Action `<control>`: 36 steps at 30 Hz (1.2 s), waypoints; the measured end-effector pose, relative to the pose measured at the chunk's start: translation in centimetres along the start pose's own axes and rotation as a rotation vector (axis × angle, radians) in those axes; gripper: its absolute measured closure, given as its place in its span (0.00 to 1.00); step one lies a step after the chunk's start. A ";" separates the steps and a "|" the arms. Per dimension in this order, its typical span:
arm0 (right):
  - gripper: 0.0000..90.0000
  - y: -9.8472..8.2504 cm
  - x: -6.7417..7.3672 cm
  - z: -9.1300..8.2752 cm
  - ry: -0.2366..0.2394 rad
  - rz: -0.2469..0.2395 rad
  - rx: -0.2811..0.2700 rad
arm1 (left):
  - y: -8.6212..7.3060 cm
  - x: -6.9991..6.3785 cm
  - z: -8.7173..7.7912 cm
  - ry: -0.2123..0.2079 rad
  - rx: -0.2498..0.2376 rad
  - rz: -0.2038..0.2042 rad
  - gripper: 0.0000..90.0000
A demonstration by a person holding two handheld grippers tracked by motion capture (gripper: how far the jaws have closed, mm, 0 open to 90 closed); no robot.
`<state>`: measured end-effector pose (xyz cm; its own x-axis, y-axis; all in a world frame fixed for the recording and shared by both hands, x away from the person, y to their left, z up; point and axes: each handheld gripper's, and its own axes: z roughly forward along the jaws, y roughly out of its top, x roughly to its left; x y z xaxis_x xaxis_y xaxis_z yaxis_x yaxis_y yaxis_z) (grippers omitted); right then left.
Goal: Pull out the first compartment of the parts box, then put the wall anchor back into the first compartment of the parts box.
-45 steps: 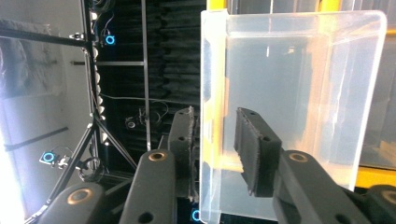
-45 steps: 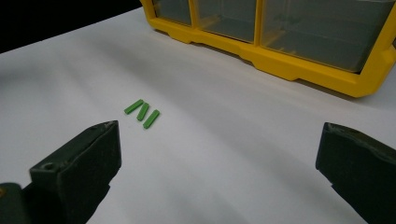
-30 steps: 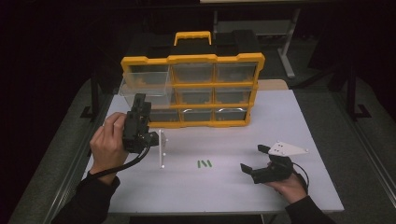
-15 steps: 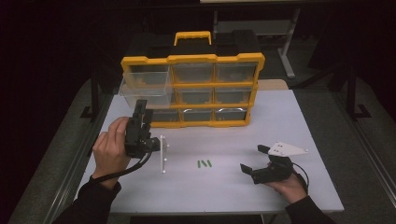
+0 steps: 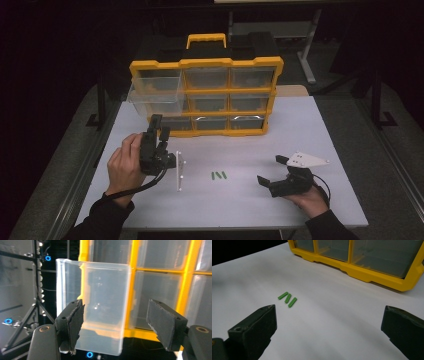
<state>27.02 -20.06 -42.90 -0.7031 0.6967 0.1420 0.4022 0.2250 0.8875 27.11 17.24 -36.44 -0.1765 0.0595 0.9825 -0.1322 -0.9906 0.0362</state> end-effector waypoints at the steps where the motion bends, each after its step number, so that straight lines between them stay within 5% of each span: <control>1: 0.00 0.0 0.0 0.0 0.001 0.001 0.002 | 0.1 -0.2 -0.1 -0.006 0.007 -0.006 0.31; 10: 0.00 0.0 0.0 0.0 0.004 0.004 0.006 | 0.5 -2.4 -0.3 -0.069 -0.012 -0.017 0.26; 27: 0.00 0.0 0.0 0.1 0.006 0.004 0.005 | 0.5 -7.2 -0.4 -0.154 0.042 -0.050 0.00; 36: 0.00 0.0 0.0 0.1 0.007 0.004 0.007 | 0.3 -8.5 -0.1 -0.216 0.048 -0.081 0.00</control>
<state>27.03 -19.98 -42.93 -0.7056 0.6928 0.1489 0.4093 0.2270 0.8837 28.42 16.45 -44.76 0.0466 0.1169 0.9921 -0.0895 -0.9886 0.1207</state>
